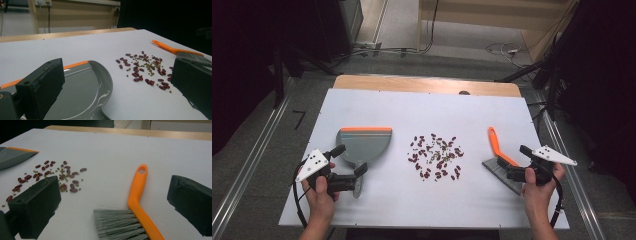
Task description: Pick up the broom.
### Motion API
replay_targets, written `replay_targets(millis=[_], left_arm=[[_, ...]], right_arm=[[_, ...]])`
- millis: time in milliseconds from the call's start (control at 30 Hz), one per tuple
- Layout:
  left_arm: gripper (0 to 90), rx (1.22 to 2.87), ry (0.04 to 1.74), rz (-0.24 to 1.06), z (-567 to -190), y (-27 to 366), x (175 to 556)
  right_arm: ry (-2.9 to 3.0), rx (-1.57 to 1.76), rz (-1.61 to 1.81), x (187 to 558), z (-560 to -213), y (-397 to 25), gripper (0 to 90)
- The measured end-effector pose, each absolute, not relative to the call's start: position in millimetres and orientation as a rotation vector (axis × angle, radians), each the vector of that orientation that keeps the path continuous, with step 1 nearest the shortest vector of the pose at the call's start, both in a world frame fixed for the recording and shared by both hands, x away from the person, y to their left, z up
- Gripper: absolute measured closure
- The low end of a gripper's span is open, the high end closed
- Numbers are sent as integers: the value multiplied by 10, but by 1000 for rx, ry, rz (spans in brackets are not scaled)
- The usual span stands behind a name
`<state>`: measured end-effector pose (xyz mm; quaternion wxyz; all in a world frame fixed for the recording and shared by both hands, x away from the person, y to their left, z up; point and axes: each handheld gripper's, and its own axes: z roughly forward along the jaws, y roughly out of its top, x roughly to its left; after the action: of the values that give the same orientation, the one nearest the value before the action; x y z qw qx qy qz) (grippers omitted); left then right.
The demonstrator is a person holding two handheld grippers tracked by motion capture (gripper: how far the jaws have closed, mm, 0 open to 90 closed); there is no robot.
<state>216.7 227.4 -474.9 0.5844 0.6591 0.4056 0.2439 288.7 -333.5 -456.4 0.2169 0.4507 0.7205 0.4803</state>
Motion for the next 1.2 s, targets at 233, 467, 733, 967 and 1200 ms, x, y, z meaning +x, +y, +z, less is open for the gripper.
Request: replay_targets(millis=[233,467,733,967,1200], left_arm=[[0,1562,912,575,-4740,2208,2169],[0,1545,925,578,-4744,2218,2189],[0,1552,916,549,-4744,2212,2196],[0,1558,906,536,-4747,2201,2214],[0,1563,907,528,-4760,2193,2212]], right_arm=[[2000,1229,1310,2883,-4481,-3307,0],[2005,1242,1290,2994,-4288,-3245,0],[2059,1310,1202,3305,-4062,-3241,27],[2218,1469,1005,3607,-4284,-3213,197],[2260,1588,820,3689,-4528,-3170,414]])
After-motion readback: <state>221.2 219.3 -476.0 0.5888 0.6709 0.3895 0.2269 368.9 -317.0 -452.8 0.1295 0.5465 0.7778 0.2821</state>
